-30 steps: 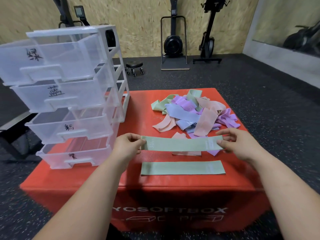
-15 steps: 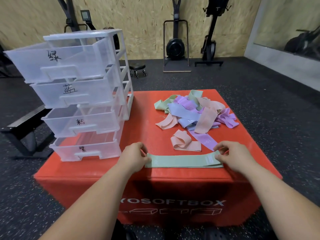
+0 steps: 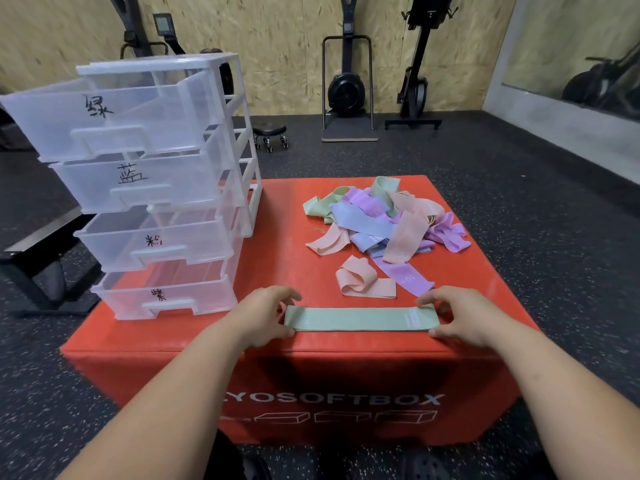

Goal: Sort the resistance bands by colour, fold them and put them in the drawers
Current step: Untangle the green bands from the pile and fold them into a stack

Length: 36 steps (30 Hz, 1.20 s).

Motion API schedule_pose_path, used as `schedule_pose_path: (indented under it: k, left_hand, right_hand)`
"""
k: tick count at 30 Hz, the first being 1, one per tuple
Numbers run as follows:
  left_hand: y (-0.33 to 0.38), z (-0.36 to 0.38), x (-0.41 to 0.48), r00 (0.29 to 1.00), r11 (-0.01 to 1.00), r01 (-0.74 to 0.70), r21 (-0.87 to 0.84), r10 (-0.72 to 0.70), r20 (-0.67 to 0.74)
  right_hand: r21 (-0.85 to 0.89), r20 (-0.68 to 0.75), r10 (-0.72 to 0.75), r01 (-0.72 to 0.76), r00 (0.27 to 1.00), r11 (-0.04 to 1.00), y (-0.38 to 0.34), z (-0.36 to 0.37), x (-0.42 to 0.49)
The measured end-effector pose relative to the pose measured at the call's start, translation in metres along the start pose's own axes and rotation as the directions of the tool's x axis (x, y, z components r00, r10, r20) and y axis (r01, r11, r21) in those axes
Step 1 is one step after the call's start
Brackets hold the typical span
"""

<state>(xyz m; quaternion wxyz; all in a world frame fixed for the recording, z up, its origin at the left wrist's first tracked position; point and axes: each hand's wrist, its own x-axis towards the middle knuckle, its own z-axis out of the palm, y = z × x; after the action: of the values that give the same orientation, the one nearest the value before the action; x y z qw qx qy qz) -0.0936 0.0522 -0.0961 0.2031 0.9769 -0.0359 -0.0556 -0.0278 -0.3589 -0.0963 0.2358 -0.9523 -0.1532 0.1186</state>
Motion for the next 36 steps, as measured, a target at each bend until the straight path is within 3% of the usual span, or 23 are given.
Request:
schedule_pose_path:
  k: [13, 21, 27, 30, 36]
  left_hand:
    - [0.007, -0.007, -0.003, 0.999, 0.999, -0.03, 0.025, 0.031, -0.041]
    - [0.015, -0.002, 0.006, 0.969, 0.993, -0.061, -0.099, 0.035, -0.245]
    - [0.023, 0.006, 0.064, 0.939, 0.989, -0.056, -0.139, 0.005, -0.344]
    - [0.019, 0.01, 0.092, 0.943, 0.992, -0.014, -0.124, -0.028, -0.33]
    - [-0.004, 0.014, 0.134, 0.946, 0.991, 0.112, -0.07, -0.128, -0.297]
  right_hand:
    - [-0.103, -0.004, -0.058, 0.057, 0.998, 0.993, -0.007, -0.007, 0.002]
    - [-0.046, -0.234, -0.073, 0.064, 0.97, 0.997, -0.018, -0.003, 0.019]
    - [-0.113, -0.286, -0.177, 0.151, 0.942, 0.982, -0.051, 0.017, 0.071]
    - [-0.148, -0.303, -0.207, 0.169, 0.93, 0.975, -0.077, 0.024, 0.106]
    - [-0.348, -0.198, -0.276, 0.196, 0.941, 0.917, -0.135, 0.016, 0.202]
